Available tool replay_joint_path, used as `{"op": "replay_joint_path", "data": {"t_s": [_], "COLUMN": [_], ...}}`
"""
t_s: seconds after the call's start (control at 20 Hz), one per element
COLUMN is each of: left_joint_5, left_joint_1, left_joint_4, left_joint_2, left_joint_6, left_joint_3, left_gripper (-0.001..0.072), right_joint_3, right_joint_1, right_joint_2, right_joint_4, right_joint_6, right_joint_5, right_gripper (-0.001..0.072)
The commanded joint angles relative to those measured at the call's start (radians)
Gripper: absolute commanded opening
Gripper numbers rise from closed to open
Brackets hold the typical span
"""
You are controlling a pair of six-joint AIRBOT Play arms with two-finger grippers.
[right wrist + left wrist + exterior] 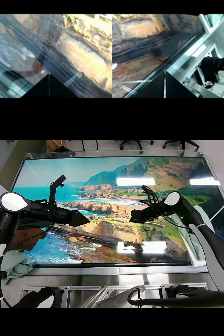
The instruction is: Fold the shirts.
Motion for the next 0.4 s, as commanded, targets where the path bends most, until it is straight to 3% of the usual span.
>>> {"op": "replay_joint_path", "data": {"t_s": [0.0, 0.35], "left_joint_5": [0.043, 0.048], "left_joint_1": [-0.010, -0.010], "left_joint_4": [-0.001, -0.001], "left_joint_2": [0.004, 0.004], "left_joint_6": [0.002, 0.001], "left_joint_3": [-0.032, -0.031], "left_gripper": [0.0022, 0.0022], "right_joint_3": [-0.002, -0.002], "right_joint_1": [0.019, 0.019], "right_joint_2": [-0.009, -0.014], "right_joint_4": [0.001, 0.001], "right_joint_6": [-0.002, -0.002], "right_joint_5": [-0.013, -0.013], "right_gripper": [0.0018, 0.0018]}}
